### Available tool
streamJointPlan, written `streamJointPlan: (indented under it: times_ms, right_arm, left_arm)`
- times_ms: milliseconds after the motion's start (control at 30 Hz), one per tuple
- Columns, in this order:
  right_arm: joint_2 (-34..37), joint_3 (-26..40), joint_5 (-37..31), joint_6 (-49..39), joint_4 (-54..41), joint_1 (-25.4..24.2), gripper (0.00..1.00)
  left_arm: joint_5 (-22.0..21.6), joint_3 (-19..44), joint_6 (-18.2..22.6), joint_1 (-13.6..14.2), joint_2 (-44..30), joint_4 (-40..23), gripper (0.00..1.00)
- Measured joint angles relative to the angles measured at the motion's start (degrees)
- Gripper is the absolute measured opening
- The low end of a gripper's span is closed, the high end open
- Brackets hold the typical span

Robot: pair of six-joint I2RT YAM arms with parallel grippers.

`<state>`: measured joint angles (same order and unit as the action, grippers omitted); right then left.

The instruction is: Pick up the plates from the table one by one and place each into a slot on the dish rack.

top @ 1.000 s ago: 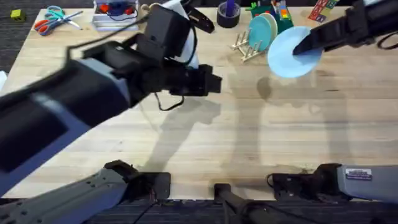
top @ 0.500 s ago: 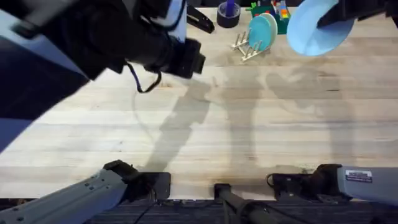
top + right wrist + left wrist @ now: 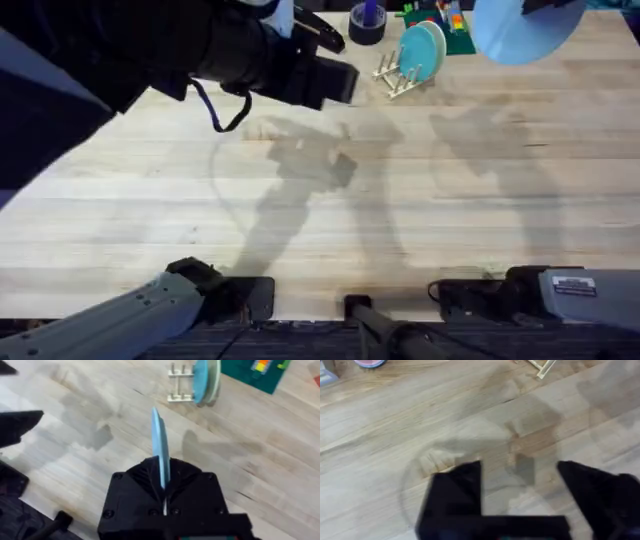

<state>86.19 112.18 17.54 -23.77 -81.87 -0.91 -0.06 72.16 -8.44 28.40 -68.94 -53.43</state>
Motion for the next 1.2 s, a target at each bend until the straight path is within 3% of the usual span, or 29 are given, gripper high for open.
streamJointPlan:
  times_ms: [67, 300, 567, 800, 1200]
  right_arm:
    - [0.00, 0.06, -1.27, 0.00, -0.02, 0.00, 0.032]
    - [0.00, 0.06, -5.34, 1.12, 0.66, 1.29, 0.032]
    - [0.10, 1.34, -13.12, 2.99, 0.71, 6.44, 0.032]
    - [2.74, 8.03, -15.19, 4.30, 2.27, 8.28, 0.032]
    - [13.93, 20.76, -17.37, 4.72, 2.88, 11.07, 0.027]
  left_arm:
    - [-0.27, 0.00, 0.08, 0.00, 0.01, 0.00, 0.991]
    - [-0.89, 0.00, 0.10, 0.00, 0.00, 0.02, 0.995]
    - [-1.09, 0.00, 0.09, 0.00, 0.01, 0.09, 0.995]
    - [-1.09, 0.00, 0.10, 0.00, 0.00, 0.09, 0.995]
    - [-1.09, 0.00, 0.10, 0.00, 0.00, 0.07, 0.995]
